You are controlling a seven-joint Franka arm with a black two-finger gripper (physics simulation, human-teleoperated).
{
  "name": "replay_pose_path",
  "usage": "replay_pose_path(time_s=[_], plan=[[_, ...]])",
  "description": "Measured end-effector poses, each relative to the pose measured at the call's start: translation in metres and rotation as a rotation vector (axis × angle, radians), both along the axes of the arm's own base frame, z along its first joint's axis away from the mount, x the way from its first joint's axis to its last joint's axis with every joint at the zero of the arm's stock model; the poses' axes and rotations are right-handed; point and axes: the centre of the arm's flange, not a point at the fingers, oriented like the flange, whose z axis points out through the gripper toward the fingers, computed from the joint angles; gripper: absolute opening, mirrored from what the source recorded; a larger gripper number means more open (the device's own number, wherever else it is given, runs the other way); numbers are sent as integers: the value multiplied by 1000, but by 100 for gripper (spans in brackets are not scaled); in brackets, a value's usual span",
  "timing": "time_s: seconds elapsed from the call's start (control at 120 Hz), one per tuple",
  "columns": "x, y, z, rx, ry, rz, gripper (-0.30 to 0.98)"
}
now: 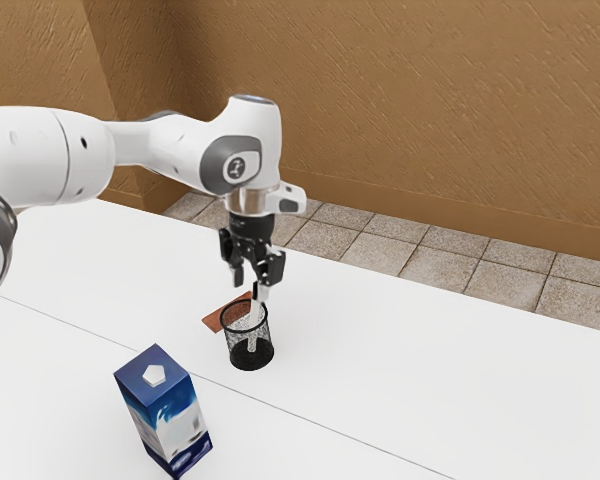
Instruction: Take the marker out of the pen holder and place it to the left of the pen holder.
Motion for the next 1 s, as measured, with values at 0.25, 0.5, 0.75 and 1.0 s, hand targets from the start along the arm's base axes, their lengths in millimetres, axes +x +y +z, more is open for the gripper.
replay_pose_path(time_s=[0.25, 0.5, 0.75, 1.0], plan=[[5, 3, -10, -4, -4, 12, 30], [12, 6, -21, -13, -32, 22, 23], [15, 10, -22, -17, -50, 32, 10], [13, 6, -14, -31, -55, 36, 6]])
